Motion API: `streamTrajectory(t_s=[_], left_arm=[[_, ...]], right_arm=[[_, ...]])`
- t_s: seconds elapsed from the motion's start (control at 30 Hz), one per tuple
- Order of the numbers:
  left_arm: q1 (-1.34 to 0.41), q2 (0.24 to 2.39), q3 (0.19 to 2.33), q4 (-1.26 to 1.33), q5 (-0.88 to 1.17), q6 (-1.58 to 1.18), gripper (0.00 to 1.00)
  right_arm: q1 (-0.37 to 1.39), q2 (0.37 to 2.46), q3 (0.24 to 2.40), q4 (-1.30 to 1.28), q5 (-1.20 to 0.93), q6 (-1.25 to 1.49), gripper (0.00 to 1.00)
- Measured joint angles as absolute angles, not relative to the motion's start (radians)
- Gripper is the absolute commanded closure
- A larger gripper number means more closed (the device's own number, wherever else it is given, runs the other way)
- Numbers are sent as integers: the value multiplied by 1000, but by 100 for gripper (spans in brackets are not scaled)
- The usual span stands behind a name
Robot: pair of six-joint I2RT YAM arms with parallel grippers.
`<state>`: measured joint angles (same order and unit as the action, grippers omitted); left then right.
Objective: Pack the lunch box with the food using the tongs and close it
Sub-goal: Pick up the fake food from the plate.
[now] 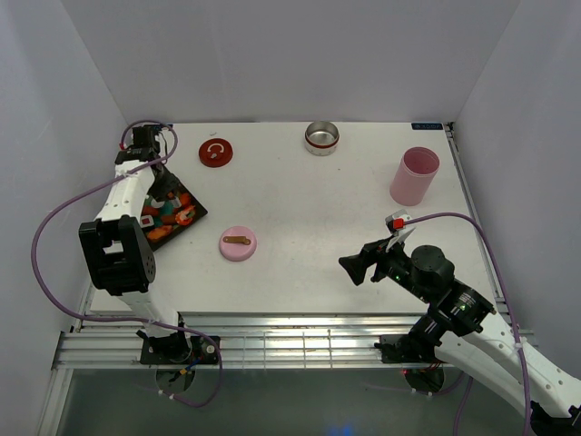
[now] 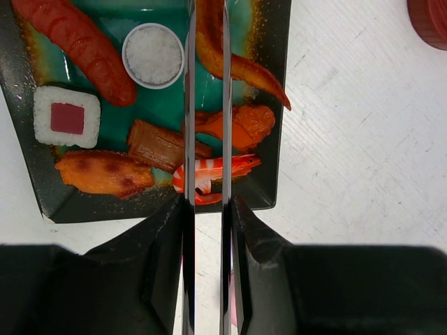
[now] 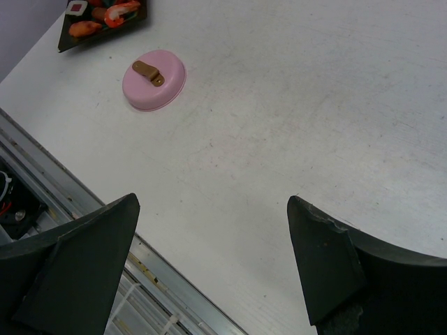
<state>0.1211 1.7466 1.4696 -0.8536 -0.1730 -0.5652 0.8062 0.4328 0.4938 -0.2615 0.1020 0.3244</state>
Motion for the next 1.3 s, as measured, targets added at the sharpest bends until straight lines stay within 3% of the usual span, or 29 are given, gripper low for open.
streamTrajectory(t_s=[0.17, 0.97, 1.3], left_arm=[[121, 1745, 1488, -859, -172, -550, 100], [121, 1610, 1521, -889, -182, -487, 100], [112, 1506, 1494, -883, -146, -467, 100]], right_arm=[[806, 434, 494, -262, 105, 324, 8], [806, 517, 522, -289, 157, 324, 10], [806, 700, 791, -299, 291, 298, 10]])
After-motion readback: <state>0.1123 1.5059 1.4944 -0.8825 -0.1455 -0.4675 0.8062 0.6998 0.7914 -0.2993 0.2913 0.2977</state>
